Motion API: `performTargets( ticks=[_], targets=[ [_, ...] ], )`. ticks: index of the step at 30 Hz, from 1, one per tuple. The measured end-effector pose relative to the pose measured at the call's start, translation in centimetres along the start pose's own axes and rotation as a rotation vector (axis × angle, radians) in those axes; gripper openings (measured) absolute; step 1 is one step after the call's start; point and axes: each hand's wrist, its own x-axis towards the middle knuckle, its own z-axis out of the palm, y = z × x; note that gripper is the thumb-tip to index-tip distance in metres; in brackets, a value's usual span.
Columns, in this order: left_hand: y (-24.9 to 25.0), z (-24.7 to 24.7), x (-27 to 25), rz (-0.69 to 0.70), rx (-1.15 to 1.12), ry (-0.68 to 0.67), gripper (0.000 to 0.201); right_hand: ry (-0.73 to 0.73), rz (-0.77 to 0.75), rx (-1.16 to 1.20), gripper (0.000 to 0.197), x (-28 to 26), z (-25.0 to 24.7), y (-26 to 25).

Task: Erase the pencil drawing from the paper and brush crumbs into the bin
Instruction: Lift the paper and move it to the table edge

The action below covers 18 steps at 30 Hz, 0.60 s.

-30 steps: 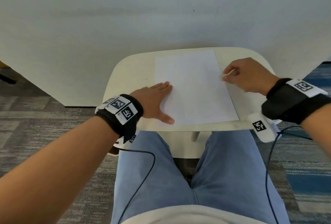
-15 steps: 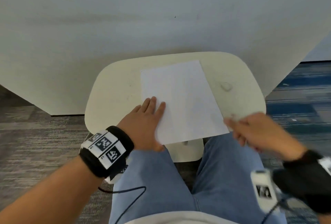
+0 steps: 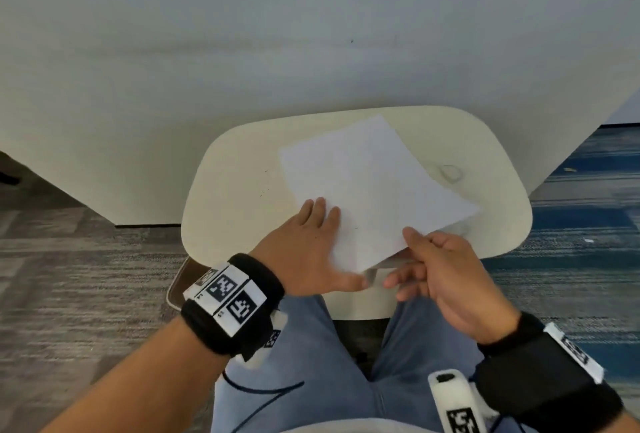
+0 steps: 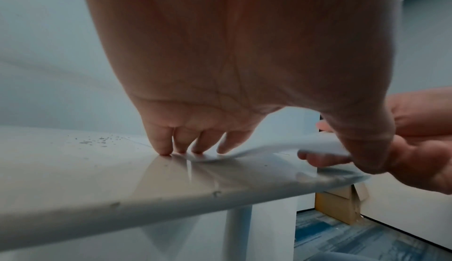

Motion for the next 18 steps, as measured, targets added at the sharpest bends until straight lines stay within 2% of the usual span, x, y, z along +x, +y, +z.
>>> performTargets(
  ticks=[2, 4, 8, 10, 13, 18],
  targets=[
    [0.1, -0.8, -0.3, 0.005, -0.031, -0.035, 0.126, 0.042, -0.025, -0.04, 0.028, 0.4, 0.0, -1.0],
    [-0.3, -2.4, -0.4, -0.028, -0.145, -0.033, 0.117, 0.027, -0.053, -0.13, 0.027, 0.8, 0.0, -2.3],
    [-3.8, -7.0, 1.7, -0.124, -0.322, 0.215, 0.093, -0.101, -0.157, -0.38, 0.025, 1.6, -0.2, -6.0],
    [-6.2, -9.3, 3.9, -0.165, -0.385, 0.324, 0.089, -0.171, -0.234, -0.496, 0.022, 2.0, -0.3, -8.2],
    [-8.3, -12.1, 6.7, -0.201, -0.512, 0.345, 0.081, -0.244, -0.293, -0.664, 0.029, 2.4, -0.5, -10.9],
    [-9.4, -14.2, 9.3, -0.205, -1.134, 0.374, 0.061, -0.269, -0.355, -0.727, 0.021, 3.1, -1.0, -12.8]
  ],
)
